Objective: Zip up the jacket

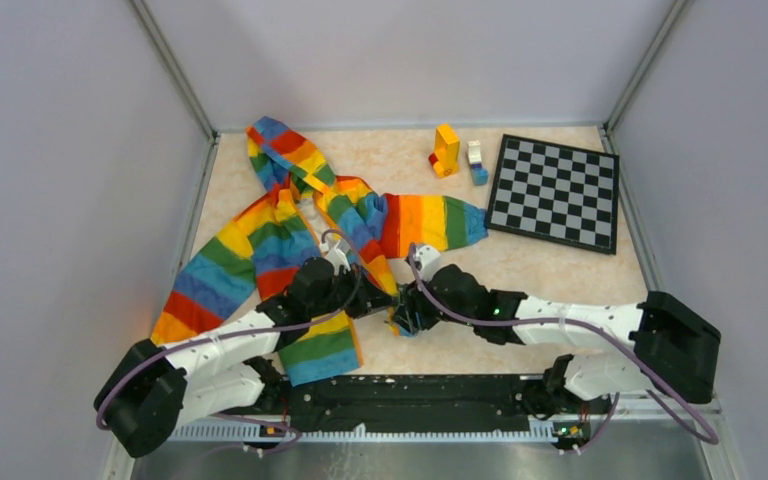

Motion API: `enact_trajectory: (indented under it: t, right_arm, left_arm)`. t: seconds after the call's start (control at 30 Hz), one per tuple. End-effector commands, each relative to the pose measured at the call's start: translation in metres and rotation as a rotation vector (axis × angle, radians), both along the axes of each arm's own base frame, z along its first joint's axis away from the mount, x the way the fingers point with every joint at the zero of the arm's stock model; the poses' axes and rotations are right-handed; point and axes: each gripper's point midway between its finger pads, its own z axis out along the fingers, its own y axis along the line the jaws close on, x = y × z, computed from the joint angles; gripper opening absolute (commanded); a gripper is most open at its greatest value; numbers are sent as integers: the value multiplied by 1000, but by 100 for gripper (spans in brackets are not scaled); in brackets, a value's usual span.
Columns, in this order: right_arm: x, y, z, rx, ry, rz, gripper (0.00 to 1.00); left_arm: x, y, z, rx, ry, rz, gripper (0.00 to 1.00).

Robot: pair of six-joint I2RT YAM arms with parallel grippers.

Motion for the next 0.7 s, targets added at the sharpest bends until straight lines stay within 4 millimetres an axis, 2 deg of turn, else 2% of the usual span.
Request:
enact_trajectory:
  t: [0.0,0.13,0.2,0.33,0.43,0.6,0.63,0.67]
  right_arm:
    - [11,24,27,46,-89,-13,52]
    - [11,26,29,67,-93,-15,52]
    - [12,29,28,75,-89,-20,49]
    - [11,35,26,99,-65,-15,34]
    - [8,41,25,117,-51,4,26]
    - [3,45,26,189,-7,54,0]
    - [1,45,27,227,11,70,0]
    - [0,45,29,273,25,97,0]
  left_arm:
    - [7,-4,15,-20,-3,20,0]
    - [7,-4,12,-4,8,18,0]
    - [6,-5,13,-5,6,7,0]
    - [7,-6,17,-6,-2,4,0]
    - [8,-6,21,-2,-9,1,0]
    - [10,-6,26,11,-32,-7,0]
    - [11,-6,29,12,-47,-10,0]
    - [12,-4,31,15,-62,-12,7]
